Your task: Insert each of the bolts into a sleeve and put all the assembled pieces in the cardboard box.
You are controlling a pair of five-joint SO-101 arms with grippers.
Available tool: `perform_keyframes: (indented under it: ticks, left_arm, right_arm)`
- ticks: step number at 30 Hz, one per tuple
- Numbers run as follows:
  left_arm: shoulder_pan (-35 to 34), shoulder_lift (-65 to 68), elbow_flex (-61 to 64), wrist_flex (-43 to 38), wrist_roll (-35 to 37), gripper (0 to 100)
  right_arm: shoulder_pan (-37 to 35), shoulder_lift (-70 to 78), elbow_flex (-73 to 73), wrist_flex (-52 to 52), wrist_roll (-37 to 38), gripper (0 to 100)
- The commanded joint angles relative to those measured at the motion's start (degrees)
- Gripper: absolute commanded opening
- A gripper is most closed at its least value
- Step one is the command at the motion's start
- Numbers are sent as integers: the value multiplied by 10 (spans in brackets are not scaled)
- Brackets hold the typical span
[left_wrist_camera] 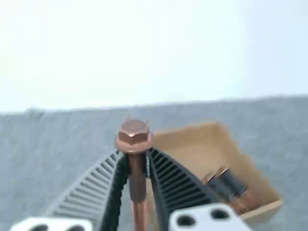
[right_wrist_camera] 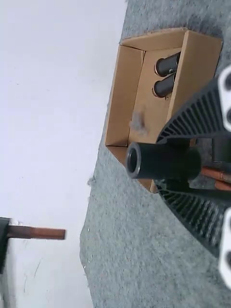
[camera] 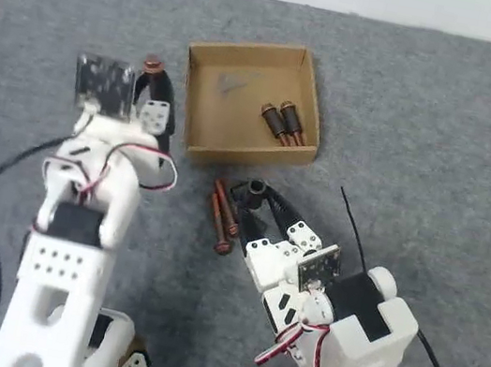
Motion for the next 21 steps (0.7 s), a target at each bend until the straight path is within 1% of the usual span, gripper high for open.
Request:
perform_keyframes:
  ticks: [1,6,10,12,17,21]
  left_arm:
    - [35,-83,-3,-17,-1,11]
    - [90,-128,0,-16,0,11]
    - [136,-137,0,-16,4,11]
    - [149,-136,0,-16,34,11]
    - [168,-136,4,-16,148,11]
    - [193,-139,26,-16,158,11]
  right_arm:
    - [-6,1,12,-14,-4,6]
    - [-6,1,12,-14,-4,6]
    - [-7,0,12,-14,-4,6]
    - [-7,0,12,-15,-4,6]
    - [-7,-2,12,-17,-4,6]
    - [-7,-5,13,-18,-4,6]
